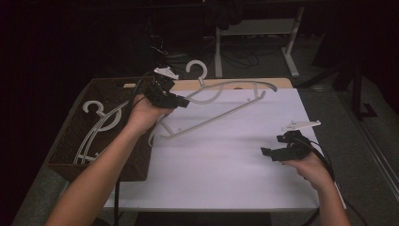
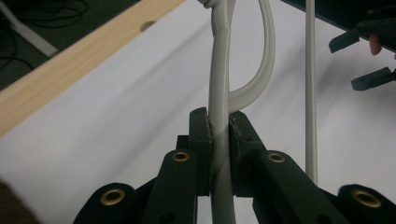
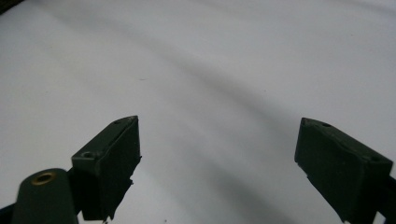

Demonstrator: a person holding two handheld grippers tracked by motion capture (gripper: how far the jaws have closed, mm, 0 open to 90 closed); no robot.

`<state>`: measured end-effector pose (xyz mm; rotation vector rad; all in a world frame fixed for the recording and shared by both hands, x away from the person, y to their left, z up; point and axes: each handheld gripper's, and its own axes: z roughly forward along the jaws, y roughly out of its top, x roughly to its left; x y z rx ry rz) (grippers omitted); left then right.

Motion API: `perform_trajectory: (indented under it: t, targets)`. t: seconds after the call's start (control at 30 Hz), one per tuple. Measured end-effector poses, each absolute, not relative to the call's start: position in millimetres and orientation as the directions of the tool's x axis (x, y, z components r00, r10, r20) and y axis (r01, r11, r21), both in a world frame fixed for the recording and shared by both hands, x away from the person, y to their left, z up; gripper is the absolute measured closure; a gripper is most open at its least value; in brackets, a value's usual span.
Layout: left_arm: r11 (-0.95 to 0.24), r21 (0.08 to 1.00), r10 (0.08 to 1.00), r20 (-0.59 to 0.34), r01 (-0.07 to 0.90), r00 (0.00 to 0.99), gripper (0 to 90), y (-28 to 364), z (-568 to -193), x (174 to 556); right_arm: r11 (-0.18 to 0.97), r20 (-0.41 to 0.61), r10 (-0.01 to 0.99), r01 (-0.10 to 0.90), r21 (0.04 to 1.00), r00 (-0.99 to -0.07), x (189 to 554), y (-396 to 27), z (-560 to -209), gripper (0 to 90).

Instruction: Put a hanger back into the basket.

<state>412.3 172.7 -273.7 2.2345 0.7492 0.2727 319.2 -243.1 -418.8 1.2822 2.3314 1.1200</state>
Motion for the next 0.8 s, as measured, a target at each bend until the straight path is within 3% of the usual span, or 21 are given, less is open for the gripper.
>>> perform_trajectory:
  t: [0.8]
  targets:
    - [-0.395,0.760,0.809,0.021,0.516,0.588,82.3,370.0,-252.2,396.2,0.344,0.111,0.802,0.606,0.717,-0.587,324.9,-236.4,-421.5,13.3]
